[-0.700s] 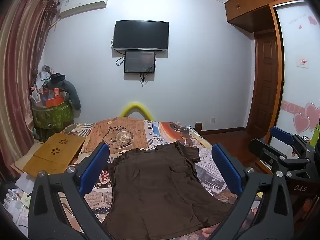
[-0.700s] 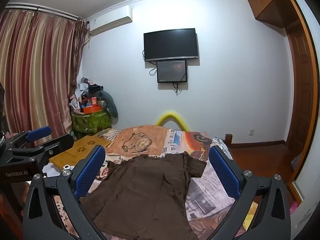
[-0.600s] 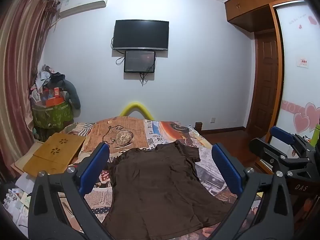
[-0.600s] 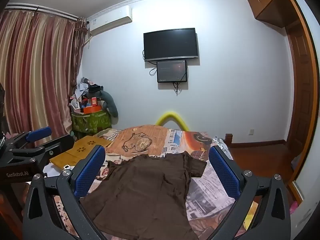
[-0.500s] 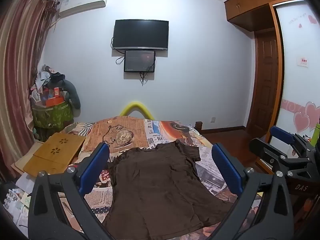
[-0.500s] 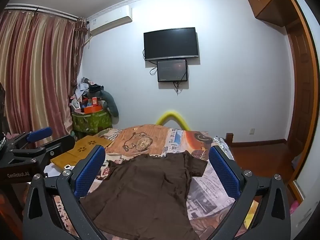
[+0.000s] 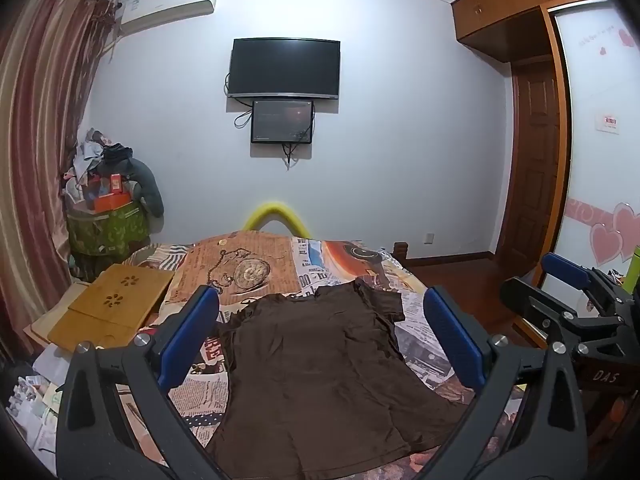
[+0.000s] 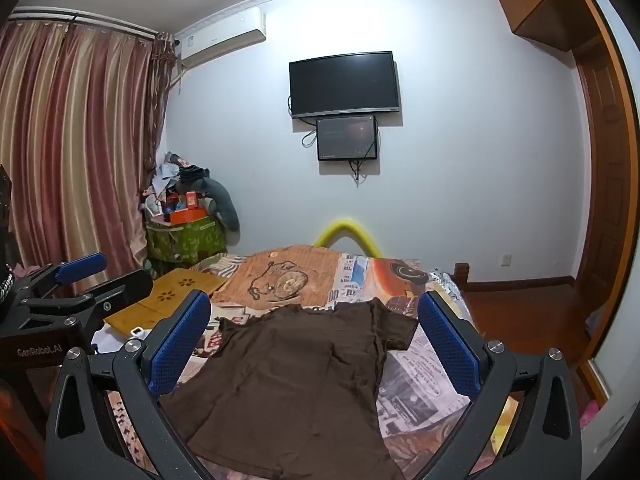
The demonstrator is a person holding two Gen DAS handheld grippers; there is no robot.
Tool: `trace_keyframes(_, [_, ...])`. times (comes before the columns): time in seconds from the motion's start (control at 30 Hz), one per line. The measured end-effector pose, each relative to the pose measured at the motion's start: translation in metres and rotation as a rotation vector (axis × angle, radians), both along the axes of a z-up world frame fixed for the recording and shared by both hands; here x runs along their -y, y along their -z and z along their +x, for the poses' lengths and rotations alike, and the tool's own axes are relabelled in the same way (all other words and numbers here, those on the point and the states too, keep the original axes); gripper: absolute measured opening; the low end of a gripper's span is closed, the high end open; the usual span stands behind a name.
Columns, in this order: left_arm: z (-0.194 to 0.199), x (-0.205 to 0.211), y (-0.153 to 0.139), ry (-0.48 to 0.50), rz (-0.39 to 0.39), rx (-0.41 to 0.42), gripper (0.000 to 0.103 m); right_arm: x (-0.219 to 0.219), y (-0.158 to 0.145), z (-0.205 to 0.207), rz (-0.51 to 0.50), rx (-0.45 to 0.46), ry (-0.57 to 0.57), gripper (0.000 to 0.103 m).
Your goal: Fold small clothes
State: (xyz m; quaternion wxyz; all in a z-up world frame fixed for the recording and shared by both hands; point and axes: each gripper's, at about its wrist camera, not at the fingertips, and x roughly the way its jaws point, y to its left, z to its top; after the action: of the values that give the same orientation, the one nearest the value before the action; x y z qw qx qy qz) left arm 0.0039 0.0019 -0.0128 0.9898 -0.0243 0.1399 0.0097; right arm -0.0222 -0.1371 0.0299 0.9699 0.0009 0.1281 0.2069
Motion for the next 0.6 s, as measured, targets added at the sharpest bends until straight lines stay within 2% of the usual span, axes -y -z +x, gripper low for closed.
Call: trace_keyframes(0.6, [0.0021,-0.003,-0.0033,-0.008,-0.001,-0.005,0.103,0.0016,-0.0001,0.0022,0.003,-0.005,0.001,0.103])
